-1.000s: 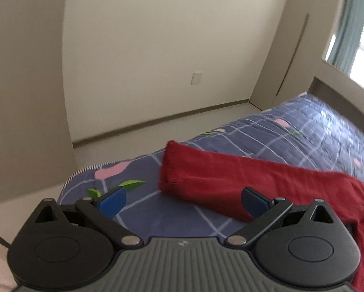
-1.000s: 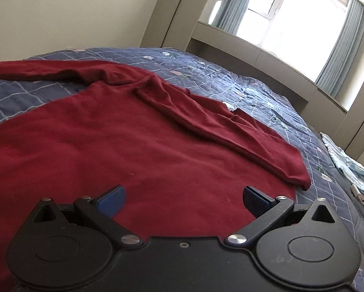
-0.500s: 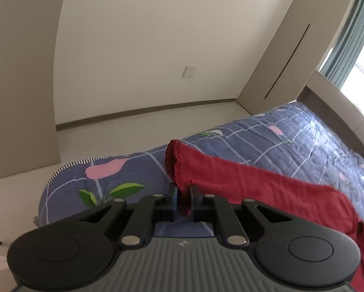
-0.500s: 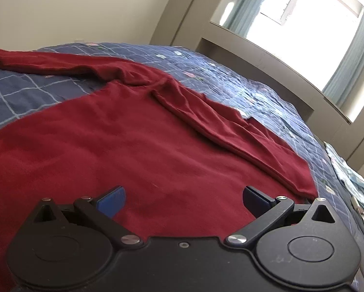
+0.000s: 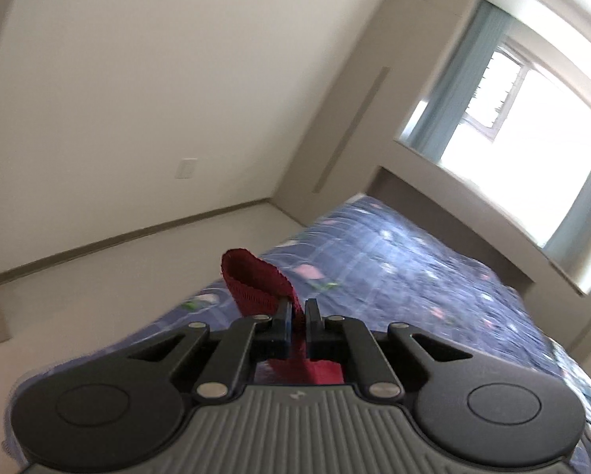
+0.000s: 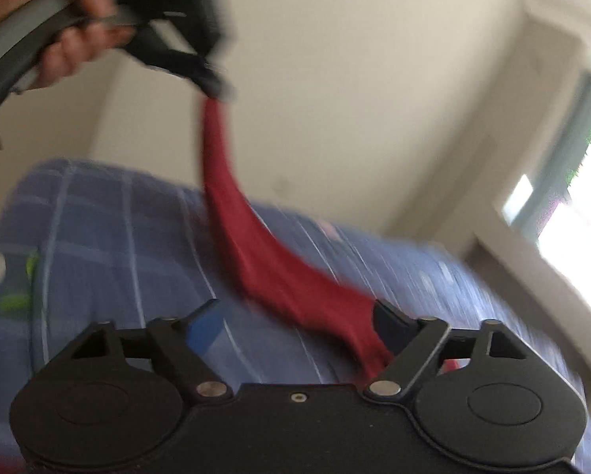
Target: Fold small clothes
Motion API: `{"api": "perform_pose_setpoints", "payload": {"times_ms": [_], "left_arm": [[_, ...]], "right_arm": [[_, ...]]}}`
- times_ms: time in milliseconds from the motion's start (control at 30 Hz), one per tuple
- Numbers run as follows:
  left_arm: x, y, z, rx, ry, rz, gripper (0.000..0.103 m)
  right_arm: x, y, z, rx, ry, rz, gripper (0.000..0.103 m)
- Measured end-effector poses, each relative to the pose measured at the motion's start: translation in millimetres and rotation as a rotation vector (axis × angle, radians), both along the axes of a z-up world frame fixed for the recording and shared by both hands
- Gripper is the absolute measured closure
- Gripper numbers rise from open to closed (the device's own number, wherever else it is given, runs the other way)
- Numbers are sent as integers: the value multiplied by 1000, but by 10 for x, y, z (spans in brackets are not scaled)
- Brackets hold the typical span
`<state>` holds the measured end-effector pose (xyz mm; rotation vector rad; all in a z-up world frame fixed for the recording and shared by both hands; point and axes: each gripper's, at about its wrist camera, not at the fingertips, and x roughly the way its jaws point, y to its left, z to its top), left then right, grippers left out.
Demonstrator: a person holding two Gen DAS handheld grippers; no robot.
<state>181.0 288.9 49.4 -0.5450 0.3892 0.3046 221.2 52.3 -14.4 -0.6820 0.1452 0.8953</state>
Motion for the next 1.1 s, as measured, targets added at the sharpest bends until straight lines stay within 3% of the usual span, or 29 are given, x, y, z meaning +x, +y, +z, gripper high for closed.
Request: {"api": "perform_pose_setpoints", "payload": {"times_ms": [167, 400, 433, 467, 500, 533, 600, 700, 933, 1100], "left_arm": [[127, -79, 113, -26, -10, -107, 98], [267, -63, 76, -91, -32, -218, 98], [278, -64, 64, -92, -39, -235, 98], [261, -66, 67, -97, -50, -248, 95], [246, -54, 54, -112, -67, -251, 86], [219, -33, 39, -128, -85, -253, 77], [110, 8, 7, -149, -118, -232, 34], [-38, 112, -46, -170, -158, -157, 20], [-274, 222, -279, -175, -141, 60, 16], [-64, 74, -468, -174, -57, 25, 16]], "right_arm": [[72, 540, -6, 9, -73, 132, 39], [236, 859, -19, 30, -101, 140, 63], [268, 875, -13, 36, -96, 140, 76], [305, 883, -1, 41, -85, 139, 96], [299, 861, 25, 48, -72, 133, 100], [337, 843, 54, 59, -48, 131, 98], [434, 797, 121, 90, 26, 123, 99], [659, 782, 238, 123, 151, 103, 99], [1564, 835, 690, 187, 538, 24, 99], [2142, 644, 1264, 361, 639, -61, 99]]}}
